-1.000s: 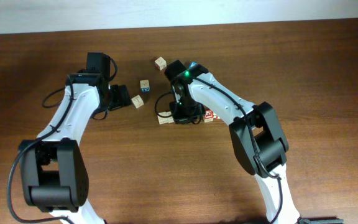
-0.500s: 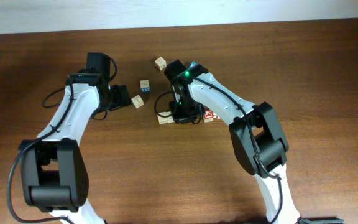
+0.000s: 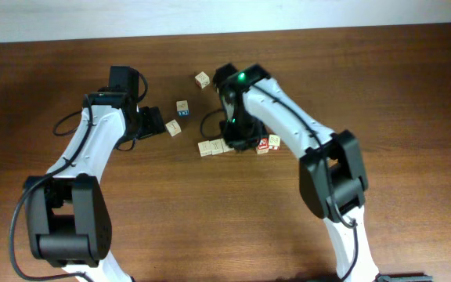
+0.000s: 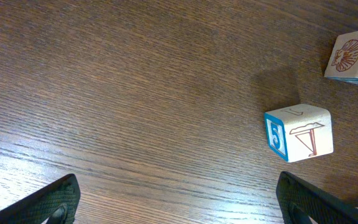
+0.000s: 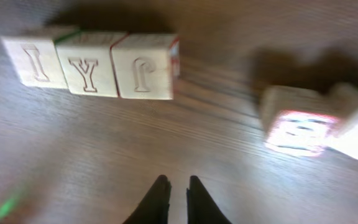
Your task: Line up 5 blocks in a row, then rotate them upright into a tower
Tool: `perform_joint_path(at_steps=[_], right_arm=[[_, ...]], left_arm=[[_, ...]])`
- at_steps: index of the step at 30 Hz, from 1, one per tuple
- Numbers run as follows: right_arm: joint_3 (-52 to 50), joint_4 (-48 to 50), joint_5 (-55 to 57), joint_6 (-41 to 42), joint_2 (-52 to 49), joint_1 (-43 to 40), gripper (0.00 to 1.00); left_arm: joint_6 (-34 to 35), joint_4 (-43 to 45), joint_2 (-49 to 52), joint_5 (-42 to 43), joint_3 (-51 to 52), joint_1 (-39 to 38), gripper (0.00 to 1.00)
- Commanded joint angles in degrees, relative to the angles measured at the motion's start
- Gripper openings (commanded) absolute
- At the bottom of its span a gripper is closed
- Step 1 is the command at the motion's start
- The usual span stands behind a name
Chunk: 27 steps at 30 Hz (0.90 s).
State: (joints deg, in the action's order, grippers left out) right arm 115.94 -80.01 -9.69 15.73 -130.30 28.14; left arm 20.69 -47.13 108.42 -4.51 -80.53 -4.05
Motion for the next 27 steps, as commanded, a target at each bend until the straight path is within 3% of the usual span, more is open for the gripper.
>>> perform_joint_path(at_steps=[1, 16, 27], right_arm=[[2.7, -1.7, 3.5, -0.7, 3.1, -4.5, 0.17], [-13.4, 2.9, 4.3, -3.3, 2.4, -7.5, 0.17], [-14.3, 11.5, 4.1, -3.5, 2.4, -6.6, 0.17]], left_arm=[[0.7, 0.0, 0.3, 0.2, -1.0, 0.1, 0.99], [0.7, 0.0, 0.3, 0.2, -1.0, 0.1, 0.99], [0.7, 0.0, 0.3, 0.2, -1.0, 0.1, 0.99]])
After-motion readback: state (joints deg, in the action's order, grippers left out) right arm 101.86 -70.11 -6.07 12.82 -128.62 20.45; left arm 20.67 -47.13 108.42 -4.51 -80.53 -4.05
